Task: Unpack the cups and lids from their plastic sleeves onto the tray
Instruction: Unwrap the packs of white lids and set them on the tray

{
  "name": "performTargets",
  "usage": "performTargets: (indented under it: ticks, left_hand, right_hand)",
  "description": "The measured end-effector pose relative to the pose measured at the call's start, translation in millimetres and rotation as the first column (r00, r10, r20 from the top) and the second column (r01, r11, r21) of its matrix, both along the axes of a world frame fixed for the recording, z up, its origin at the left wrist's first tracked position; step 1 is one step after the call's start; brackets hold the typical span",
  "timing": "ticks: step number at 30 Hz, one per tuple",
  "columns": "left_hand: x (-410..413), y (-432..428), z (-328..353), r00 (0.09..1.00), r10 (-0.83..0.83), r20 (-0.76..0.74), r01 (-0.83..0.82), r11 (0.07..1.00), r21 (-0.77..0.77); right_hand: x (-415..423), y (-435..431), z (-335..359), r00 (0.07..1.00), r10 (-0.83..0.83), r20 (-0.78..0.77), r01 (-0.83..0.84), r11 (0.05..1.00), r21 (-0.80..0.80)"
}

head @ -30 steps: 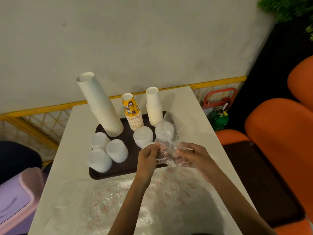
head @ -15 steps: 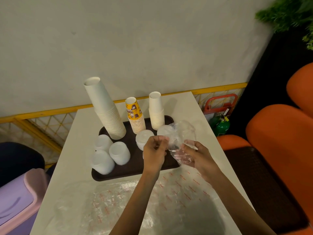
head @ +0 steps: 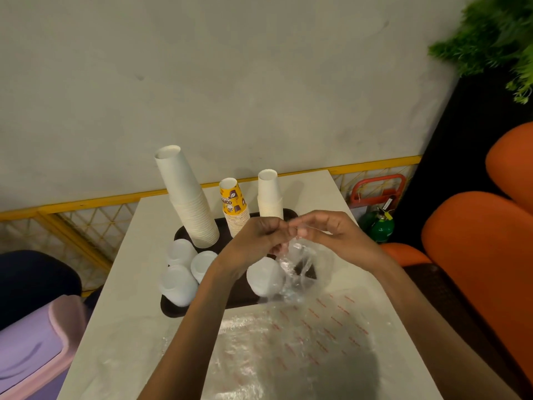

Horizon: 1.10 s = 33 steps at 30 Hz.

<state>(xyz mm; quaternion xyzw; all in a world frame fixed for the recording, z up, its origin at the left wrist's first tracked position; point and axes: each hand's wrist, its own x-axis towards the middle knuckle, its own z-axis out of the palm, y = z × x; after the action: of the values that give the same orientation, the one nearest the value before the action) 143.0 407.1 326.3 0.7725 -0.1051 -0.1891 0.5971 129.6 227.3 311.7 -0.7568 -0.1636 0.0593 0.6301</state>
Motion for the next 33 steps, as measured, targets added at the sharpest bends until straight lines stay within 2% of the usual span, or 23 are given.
performTargets:
  ticks: [2,4,9,12,14,16,19,25,29,33]
  left_hand:
    - [-2.9,3.2,1.7,0.998,0.059,-0.028,-0.061,0.994,-0.089]
    - [-8.3,6.4,-0.3,0.990,0.133,-0.042,-0.138,0.979,-0.150]
    - [-25.2,9.4,-13.1,0.965,0.254,-0.073,-0.264,0.930,-0.255]
    - [-36.6,8.7,-17.2,0.964,0.257,-0.061,-0.263,0.911,-0.318]
    - [-42.3,4.2,-15.9,0.967,0.254,0.017,-0.237,0.926,-0.295]
    - [-43.2,-2.0,-16.3,0.936,0.344,0.072,-0.312,0.907,-0.283]
    - [-36.2,-12.4,-21.7,0.846,0.526,0.088,-0.465,0.808,-0.361]
    - [-29.8,-23.2,-26.1,0.698,0.696,0.171,-0.586,0.691,-0.423]
    - [-27.0,-20.5,-28.9,0.631,0.748,0.207,-0.618,0.645,-0.449]
    - [-24.8,-17.6,-29.8,0.602,0.778,0.180,-0.644,0.607,-0.466]
  right_hand:
    - [2.7,-0.9,-4.5,0.996,-0.092,-0.012,0.093,0.986,0.139]
    - [2.8,-1.4,-10.0,0.981,-0.191,-0.015,0.190,0.960,0.208]
    - [1.6,0.3,-24.2,0.880,-0.475,-0.003,0.456,0.844,0.282]
    - [1.1,2.3,-27.8,0.816,-0.576,0.045,0.541,0.789,0.292]
    - [0.1,5.2,-27.0,0.787,-0.614,0.064,0.571,0.764,0.302]
    - [-1.0,8.7,-26.2,0.759,-0.647,0.079,0.599,0.740,0.305]
    - [-3.0,13.9,-24.8,0.725,-0.682,0.102,0.627,0.714,0.312]
    - [-8.1,19.9,-22.7,0.709,-0.690,0.146,0.638,0.716,0.285]
    - [-8.0,15.3,-14.2,0.680,-0.729,0.078,0.660,0.656,0.367]
    - [-8.3,17.4,-11.1,0.690,-0.718,0.090,0.647,0.668,0.368]
